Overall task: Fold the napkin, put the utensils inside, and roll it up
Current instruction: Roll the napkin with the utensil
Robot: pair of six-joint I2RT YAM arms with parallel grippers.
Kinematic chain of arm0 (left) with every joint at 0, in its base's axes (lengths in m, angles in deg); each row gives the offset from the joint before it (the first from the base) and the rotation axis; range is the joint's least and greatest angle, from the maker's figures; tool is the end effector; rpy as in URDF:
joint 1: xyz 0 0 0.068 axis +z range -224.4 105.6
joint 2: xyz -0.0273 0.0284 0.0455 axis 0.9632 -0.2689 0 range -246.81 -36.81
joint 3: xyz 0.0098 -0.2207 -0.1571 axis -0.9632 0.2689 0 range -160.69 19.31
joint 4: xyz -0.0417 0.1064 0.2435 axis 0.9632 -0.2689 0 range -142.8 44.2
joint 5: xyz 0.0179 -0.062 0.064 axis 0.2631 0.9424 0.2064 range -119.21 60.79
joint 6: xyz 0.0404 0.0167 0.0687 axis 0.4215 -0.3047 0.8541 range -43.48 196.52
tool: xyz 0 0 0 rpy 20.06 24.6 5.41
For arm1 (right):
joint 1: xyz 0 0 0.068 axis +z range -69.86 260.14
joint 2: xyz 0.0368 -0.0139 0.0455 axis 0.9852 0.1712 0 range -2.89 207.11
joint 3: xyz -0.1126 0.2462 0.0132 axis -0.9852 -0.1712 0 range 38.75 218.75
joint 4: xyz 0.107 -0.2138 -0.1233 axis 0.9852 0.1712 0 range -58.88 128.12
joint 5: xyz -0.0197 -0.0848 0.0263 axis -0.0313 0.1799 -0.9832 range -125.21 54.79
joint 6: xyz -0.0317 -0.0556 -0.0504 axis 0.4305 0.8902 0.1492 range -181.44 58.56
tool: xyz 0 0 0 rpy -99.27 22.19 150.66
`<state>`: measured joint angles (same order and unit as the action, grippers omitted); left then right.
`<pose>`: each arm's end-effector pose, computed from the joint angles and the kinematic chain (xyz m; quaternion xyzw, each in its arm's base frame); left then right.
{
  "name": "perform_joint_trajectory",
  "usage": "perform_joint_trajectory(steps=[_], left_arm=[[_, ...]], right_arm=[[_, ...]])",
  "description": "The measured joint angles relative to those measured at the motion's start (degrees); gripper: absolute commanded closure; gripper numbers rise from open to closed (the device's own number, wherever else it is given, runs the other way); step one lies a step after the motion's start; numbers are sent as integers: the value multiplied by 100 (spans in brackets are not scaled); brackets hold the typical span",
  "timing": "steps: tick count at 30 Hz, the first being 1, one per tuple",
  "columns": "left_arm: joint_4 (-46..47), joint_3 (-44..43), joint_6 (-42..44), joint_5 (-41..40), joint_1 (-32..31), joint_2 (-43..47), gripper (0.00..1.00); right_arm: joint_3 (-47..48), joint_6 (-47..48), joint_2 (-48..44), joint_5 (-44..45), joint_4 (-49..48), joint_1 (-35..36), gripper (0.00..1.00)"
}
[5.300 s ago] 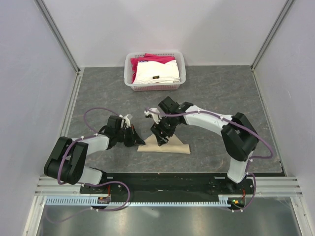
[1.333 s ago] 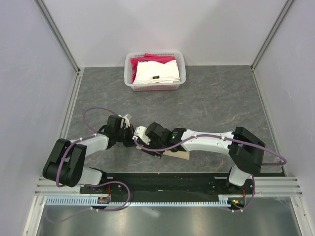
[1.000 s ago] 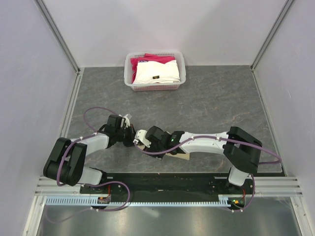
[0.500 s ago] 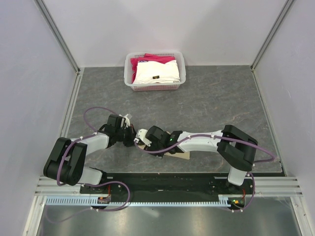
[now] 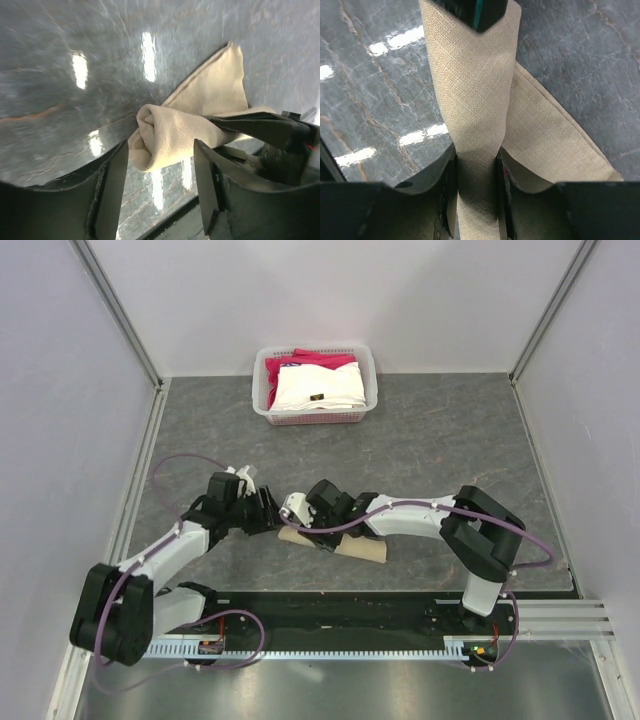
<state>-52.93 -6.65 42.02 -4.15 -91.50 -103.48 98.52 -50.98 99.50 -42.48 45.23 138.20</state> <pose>0.2203 -0.0990 0.1324 -0.0607 0.9122 -0.3350 0.2279 0.1946 0.3289 0.1219 -0.5533 0.7801 0.1709 0.2368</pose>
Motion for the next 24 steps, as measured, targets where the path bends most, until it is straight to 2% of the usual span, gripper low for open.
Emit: perform_joint_trajectory(steps=[4,9,17,24], left_arm=[[-98,107,-2,-411,4,702,34],[-39,485,-9,-531,4,1259,34],[181,905,-39,-271,4,1283,36],[507,1078,-59,-144,4,1189,42]], right_arm=[[122,31,109,-767,118,-315,69],[472,4,485,-1943,289,-715,69],[1104,-127,1327,-3818,684,-1189,69],[1451,-273,1818,-4653,1062,-1401,69]])
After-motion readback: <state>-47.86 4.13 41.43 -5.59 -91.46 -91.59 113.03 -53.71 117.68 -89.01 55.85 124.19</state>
